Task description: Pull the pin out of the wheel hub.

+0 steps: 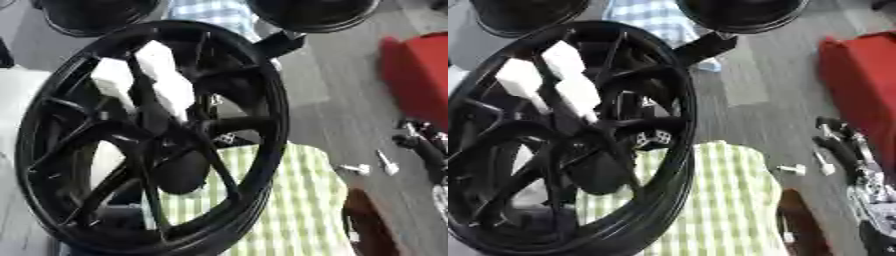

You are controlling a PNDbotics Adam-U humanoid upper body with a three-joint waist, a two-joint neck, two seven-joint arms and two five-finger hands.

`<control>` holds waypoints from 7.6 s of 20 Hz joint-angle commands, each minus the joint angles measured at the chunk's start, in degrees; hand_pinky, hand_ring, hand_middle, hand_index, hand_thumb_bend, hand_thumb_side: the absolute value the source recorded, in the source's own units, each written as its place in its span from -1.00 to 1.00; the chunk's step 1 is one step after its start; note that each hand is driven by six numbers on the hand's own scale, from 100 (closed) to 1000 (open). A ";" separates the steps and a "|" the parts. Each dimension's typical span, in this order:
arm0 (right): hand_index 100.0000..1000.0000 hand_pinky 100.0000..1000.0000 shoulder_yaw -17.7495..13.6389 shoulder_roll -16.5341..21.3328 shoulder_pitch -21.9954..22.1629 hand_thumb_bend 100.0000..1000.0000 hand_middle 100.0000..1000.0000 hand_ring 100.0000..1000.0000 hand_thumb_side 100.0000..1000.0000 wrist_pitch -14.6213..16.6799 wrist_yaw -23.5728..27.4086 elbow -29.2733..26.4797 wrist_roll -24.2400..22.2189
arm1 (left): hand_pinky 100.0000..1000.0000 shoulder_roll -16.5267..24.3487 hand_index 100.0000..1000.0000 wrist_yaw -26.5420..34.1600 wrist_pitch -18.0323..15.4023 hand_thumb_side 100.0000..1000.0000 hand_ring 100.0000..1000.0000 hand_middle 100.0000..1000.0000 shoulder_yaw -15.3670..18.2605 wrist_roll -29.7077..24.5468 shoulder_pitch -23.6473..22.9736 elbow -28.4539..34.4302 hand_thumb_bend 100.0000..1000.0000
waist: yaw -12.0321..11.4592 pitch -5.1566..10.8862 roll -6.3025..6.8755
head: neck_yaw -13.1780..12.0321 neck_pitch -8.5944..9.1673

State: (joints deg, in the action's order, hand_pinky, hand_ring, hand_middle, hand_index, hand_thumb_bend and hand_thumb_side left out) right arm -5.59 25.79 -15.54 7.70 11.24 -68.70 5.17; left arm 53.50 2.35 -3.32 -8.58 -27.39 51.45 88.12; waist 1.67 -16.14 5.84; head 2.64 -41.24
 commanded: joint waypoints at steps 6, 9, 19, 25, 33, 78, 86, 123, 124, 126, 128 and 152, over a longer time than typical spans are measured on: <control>0.43 0.40 -1.05 1.10 0.32 -0.74 0.31 0.19 -0.08 0.61 0.20 -1.75 0.87 | 0.52 2.70 0.56 0.60 -0.28 -0.04 0.43 0.24 1.66 0.14 0.23 2.57 0.48 | 0.17 -0.33 -0.83 | -0.66 1.23; 0.43 0.40 -1.41 1.24 0.80 -0.74 0.31 0.19 -0.08 0.87 0.36 -2.10 1.45 | 0.53 2.86 0.57 0.64 -0.30 -0.05 0.43 0.25 1.90 0.07 0.06 3.28 0.49 | 0.52 -0.98 -0.59 | -0.57 1.74; 0.43 0.40 -1.36 1.74 0.77 -0.74 0.31 0.19 -0.08 0.73 0.13 -2.66 1.39 | 0.56 3.23 0.64 -3.82 -1.72 -0.21 0.50 0.38 -0.50 -6.02 0.82 6.01 0.67 | 1.37 -1.41 -0.24 | 0.50 2.38; 0.43 0.40 -1.11 1.96 0.68 -0.74 0.31 0.19 -0.08 0.65 0.01 -2.36 1.00 | 0.59 2.52 0.67 -6.32 -2.72 -0.31 0.55 0.43 -4.24 -13.30 2.62 6.22 0.77 | 1.49 -1.14 -0.08 | 0.59 2.16; 0.43 0.40 -0.84 2.09 0.58 -0.73 0.31 0.19 -0.08 0.56 -0.08 -2.12 0.59 | 0.61 -0.03 0.69 -7.84 -1.92 -0.35 0.57 0.46 -7.86 -19.19 6.05 3.05 0.79 | 1.57 -0.78 0.09 | 0.58 1.72; 0.43 0.40 -0.44 1.99 -0.32 -0.68 0.31 0.19 -0.11 0.43 0.21 -1.09 0.07 | 0.29 -8.85 0.36 -13.12 1.01 -0.41 0.24 0.02 -15.24 -23.63 10.59 -11.13 0.34 | 1.82 0.09 -0.06 | -0.44 -0.53; 0.43 0.40 -0.42 2.01 -0.38 -0.68 0.31 0.19 -0.12 0.40 0.23 -1.14 0.01 | 0.22 -9.27 0.25 -14.38 1.03 -0.45 0.15 -0.09 -15.50 -23.62 10.49 -11.76 0.23 | 1.86 0.07 -0.10 | -0.78 -0.92; 0.43 0.40 -0.19 1.88 -0.50 -0.68 0.31 0.18 -0.10 0.14 0.37 -0.98 -0.41 | 0.10 -9.52 0.27 -17.34 1.87 -0.95 0.18 -0.05 -15.70 -22.59 10.48 -12.33 0.21 | 1.88 0.45 0.07 | -1.91 -1.78; 0.43 0.40 -0.19 1.88 -0.51 -0.68 0.31 0.18 -0.10 0.12 0.37 -0.99 -0.44 | 0.08 -9.62 0.19 -17.26 2.07 -1.00 0.14 -0.10 -15.79 -22.37 10.45 -12.42 0.07 | 1.89 0.45 0.07 | -1.93 -1.79; 0.43 0.40 -0.21 1.87 -0.52 -0.68 0.31 0.18 -0.10 0.09 0.44 -0.98 -0.47 | -0.08 -9.77 -0.09 -16.76 2.40 -1.00 -0.04 -0.31 -15.80 -21.87 10.48 -12.56 -0.08 | 1.90 0.45 0.07 | -1.97 -1.81; 0.44 0.40 -0.22 1.88 -0.52 -0.68 0.31 0.18 -0.10 0.08 0.56 -0.93 -0.46 | -0.15 -9.87 -0.20 -16.00 2.79 -1.00 -0.12 -0.40 -15.86 -21.22 10.51 -12.69 -0.10 | 1.92 0.45 0.08 | -2.01 -1.80; 0.44 0.40 -0.32 2.09 -0.35 -0.68 0.31 0.18 -0.10 0.04 0.97 -0.64 -0.33 | -0.34 -4.80 -0.47 -12.26 7.02 -1.00 -0.38 -0.64 -11.03 -19.26 9.79 -5.67 0.12 | 1.63 1.25 0.40 | -1.70 -1.98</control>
State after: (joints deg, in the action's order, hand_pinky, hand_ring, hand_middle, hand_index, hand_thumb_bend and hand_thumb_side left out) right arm -5.60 26.03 -15.56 7.75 11.72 -68.86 4.79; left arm 46.10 -10.30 3.38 -21.19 -46.91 60.45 81.31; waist 3.43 -16.28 6.56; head 0.83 -43.23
